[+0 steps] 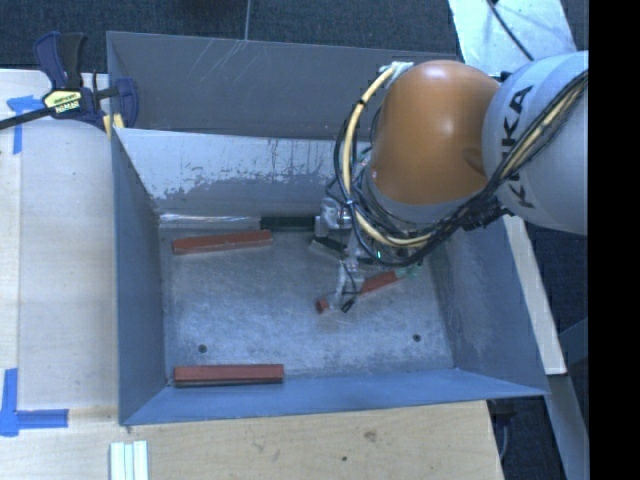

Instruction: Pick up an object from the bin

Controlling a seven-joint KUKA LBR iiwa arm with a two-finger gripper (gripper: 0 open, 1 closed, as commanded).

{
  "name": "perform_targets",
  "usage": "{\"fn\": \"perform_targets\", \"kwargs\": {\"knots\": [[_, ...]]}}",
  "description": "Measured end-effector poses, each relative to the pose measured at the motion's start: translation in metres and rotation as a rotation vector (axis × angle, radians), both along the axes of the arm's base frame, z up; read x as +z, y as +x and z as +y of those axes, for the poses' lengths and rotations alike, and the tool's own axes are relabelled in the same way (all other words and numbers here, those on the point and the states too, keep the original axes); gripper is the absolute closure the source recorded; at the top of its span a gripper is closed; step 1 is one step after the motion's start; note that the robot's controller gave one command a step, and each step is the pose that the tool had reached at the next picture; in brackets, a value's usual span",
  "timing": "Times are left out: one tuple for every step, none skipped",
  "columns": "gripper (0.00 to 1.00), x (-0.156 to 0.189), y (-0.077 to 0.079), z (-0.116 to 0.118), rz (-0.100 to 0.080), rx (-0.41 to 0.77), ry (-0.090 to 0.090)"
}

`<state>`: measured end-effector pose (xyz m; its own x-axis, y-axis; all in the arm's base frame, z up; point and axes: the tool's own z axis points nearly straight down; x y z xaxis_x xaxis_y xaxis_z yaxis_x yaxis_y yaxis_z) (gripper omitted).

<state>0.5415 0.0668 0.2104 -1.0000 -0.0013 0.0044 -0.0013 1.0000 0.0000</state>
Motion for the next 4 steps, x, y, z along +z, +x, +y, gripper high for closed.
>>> {"fn": "perform_targets", "kwargs": {"knots": [[0.00,-0.143,-0.006,-0.033,0.000,-0.027,-0.001],[1.00,-0.138,-0.004,-0.032,-0.008,-0.027,0.000],[1.00,-0.011,-0.053,-0.048,-0.013,-0.075,0.000],[1.00,-0.041,-0.044,-0.091,-0.003,0.059,-0.001]]}}
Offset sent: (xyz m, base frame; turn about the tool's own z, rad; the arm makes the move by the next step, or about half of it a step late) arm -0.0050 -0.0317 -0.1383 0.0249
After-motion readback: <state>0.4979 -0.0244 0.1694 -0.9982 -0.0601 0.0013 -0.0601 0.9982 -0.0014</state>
